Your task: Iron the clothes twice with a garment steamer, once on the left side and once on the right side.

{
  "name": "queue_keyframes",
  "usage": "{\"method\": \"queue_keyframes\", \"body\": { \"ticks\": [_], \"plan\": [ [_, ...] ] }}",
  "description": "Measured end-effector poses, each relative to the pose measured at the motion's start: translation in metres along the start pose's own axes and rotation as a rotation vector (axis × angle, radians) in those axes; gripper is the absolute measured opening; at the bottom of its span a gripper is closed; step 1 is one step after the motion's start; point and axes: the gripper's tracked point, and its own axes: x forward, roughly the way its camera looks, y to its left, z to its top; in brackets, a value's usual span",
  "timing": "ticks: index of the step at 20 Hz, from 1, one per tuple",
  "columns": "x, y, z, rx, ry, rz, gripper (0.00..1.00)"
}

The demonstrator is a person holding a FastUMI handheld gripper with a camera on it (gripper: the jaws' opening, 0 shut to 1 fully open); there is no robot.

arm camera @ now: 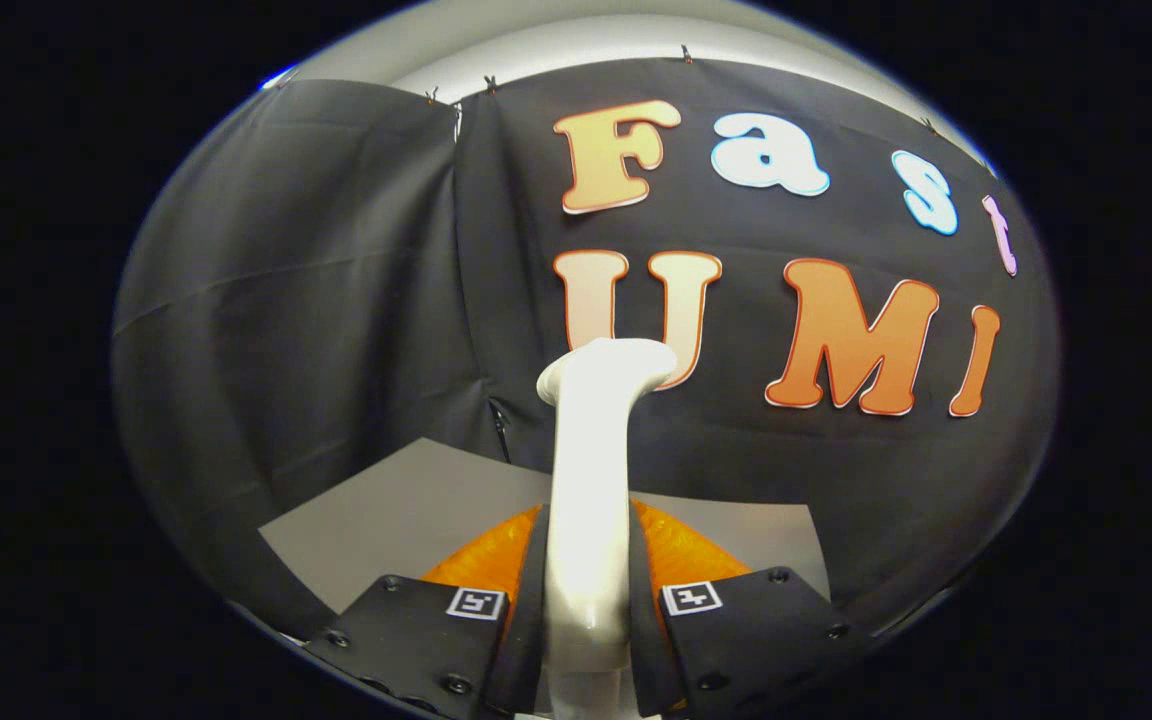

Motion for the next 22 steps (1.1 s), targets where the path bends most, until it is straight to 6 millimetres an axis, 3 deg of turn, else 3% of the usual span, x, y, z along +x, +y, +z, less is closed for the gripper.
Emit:
{"method": "queue_keyframes", "body": {
  "ticks": [6, 10, 16, 22],
  "plan": [
    [-0.081, 0.027, 0.039, 0.017, -0.123, 0.113, 0.43],
    [-0.141, 0.029, 0.052, 0.034, -0.202, 0.16, 0.43],
    [-0.231, 0.008, 0.066, 0.051, -0.328, 0.164, 0.43],
    [-0.316, -0.027, 0.058, 0.053, -0.406, 0.143, 0.43]
  ]
}}
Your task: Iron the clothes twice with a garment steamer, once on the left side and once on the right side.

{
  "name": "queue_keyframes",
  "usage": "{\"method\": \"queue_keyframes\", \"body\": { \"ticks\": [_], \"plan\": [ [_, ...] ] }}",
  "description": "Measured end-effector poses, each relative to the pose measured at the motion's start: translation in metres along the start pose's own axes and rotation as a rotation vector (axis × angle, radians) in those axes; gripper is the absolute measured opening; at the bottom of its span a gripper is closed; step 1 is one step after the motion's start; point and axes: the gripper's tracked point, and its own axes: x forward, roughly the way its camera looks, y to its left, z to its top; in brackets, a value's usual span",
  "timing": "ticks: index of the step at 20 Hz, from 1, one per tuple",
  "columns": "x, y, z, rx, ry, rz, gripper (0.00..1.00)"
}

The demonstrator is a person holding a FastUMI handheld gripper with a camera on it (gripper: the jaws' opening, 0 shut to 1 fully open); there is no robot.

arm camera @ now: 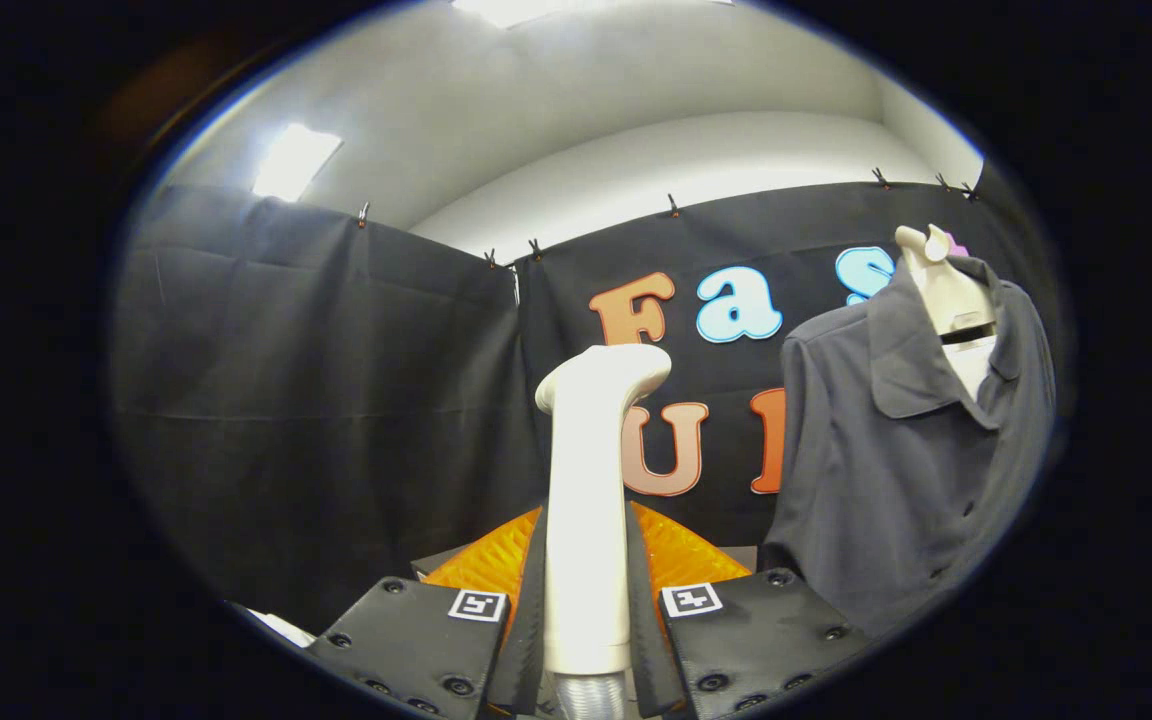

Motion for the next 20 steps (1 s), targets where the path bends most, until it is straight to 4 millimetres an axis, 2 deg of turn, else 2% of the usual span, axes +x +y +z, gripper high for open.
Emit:
{"method": "queue_keyframes", "body": {
  "ticks": [3, 6, 10, 16, 20],
  "plan": [
    [-0.034, -0.022, 0.007, 0.007, -0.035, -0.049, 0.43],
    [-0.063, -0.053, 0.011, -0.004, -0.087, -0.119, 0.43],
    [-0.103, -0.09, 0.002, -0.017, -0.113, -0.193, 0.43],
    [-0.145, -0.141, -0.015, -0.052, -0.131, -0.287, 0.42],
    [-0.154, -0.163, -0.032, -0.058, -0.126, -0.315, 0.43]
  ]
}}
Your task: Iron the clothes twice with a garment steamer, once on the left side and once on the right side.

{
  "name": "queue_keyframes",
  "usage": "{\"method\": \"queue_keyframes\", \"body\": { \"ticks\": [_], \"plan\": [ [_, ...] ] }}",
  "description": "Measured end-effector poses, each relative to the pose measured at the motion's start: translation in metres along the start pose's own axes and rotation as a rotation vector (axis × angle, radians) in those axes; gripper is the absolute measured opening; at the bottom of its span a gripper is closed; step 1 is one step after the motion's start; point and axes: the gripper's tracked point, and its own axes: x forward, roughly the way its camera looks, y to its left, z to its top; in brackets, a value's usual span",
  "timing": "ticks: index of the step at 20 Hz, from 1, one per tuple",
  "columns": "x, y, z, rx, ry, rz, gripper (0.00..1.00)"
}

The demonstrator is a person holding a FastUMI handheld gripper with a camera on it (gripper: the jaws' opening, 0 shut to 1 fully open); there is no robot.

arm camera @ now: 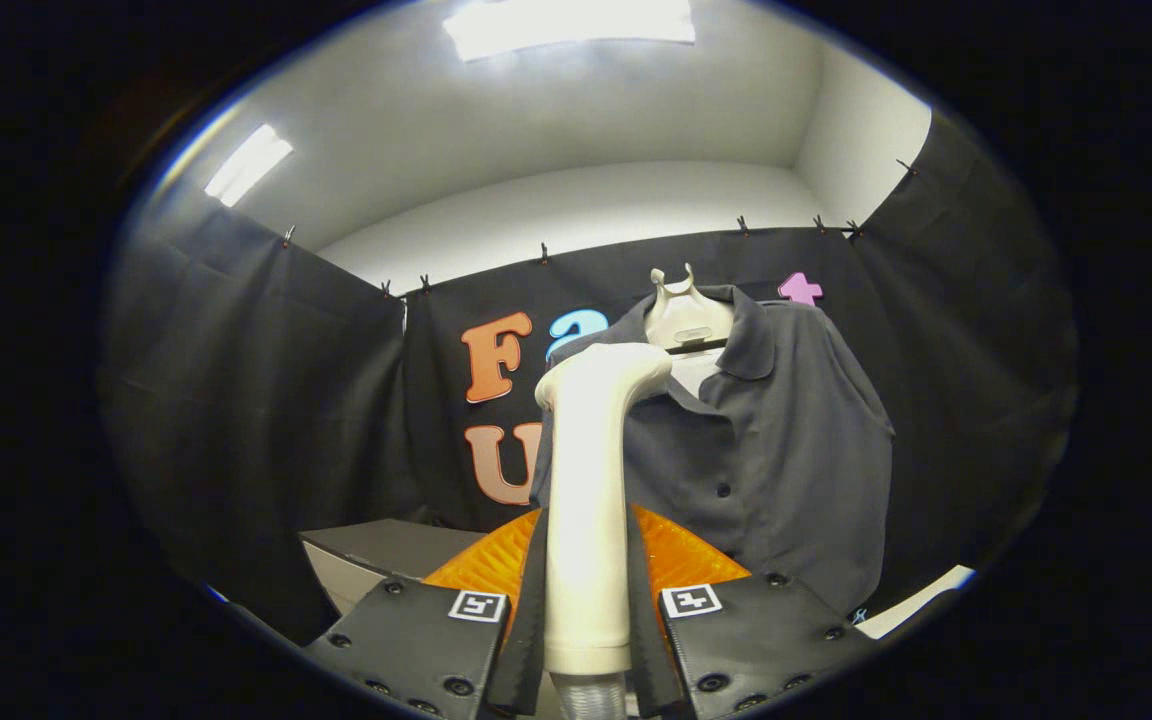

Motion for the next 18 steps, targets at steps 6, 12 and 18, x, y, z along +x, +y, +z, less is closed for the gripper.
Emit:
{"method": "queue_keyframes", "body": {
  "ticks": [6, 12, 18],
  "plan": [
    [0.012, -0.015, -0.032, 0.007, 0.023, 0.008, 0.43],
    [0.038, -0.023, -0.051, 0.034, 0.042, 0.014, 0.43],
    [0.061, -0.029, -0.06, 0.046, 0.053, 0.003, 0.43]
  ]
}}
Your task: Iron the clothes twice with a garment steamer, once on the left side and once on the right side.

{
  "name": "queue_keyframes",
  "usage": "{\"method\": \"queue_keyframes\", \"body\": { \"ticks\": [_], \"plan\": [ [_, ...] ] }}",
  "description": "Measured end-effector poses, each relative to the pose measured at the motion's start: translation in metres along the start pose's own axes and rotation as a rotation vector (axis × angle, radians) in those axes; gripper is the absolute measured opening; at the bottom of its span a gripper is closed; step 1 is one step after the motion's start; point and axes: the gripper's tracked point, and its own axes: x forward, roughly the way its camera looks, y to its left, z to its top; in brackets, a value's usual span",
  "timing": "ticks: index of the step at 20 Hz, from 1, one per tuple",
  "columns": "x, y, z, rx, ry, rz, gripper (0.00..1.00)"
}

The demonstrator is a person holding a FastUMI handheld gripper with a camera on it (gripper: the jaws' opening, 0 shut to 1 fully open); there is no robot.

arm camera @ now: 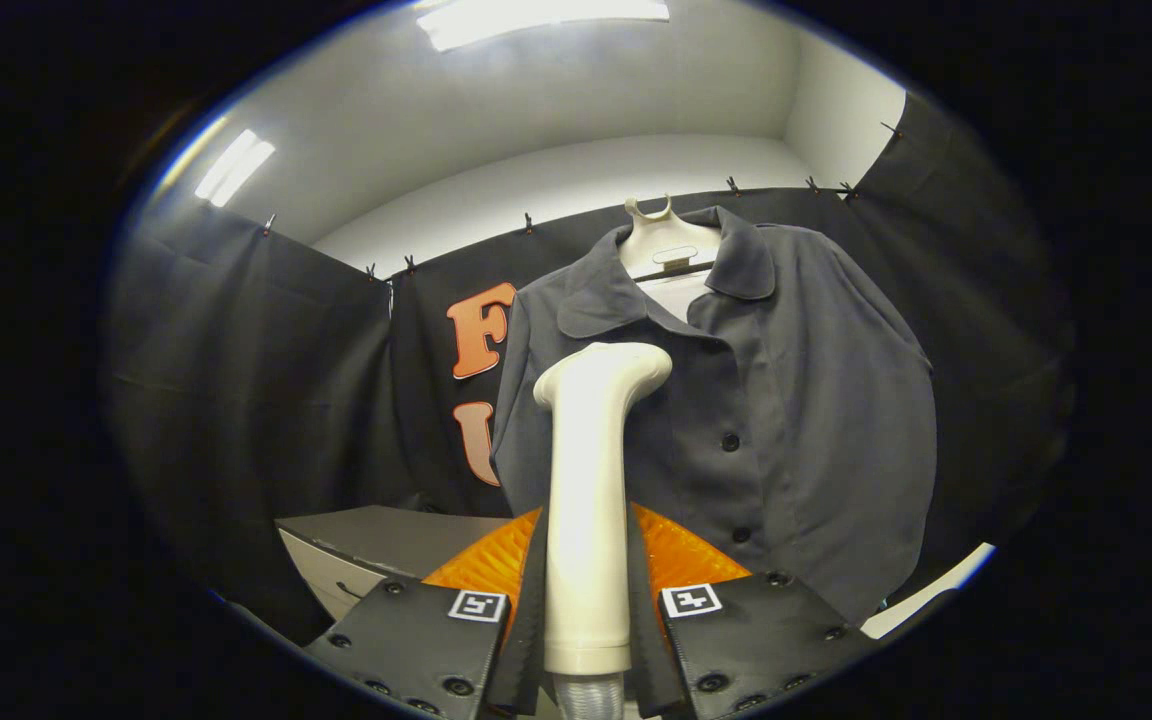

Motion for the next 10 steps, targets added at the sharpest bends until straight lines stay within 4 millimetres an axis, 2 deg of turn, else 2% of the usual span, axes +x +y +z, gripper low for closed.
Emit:
{"method": "queue_keyframes", "body": {
  "ticks": [5, 10],
  "plan": [
    [-0.004, 0.002, -0.012, 0.005, 0.012, -0.008, 0.43],
    [-0.019, 0.001, -0.029, 0.002, 0.037, -0.018, 0.43]
  ]
}}
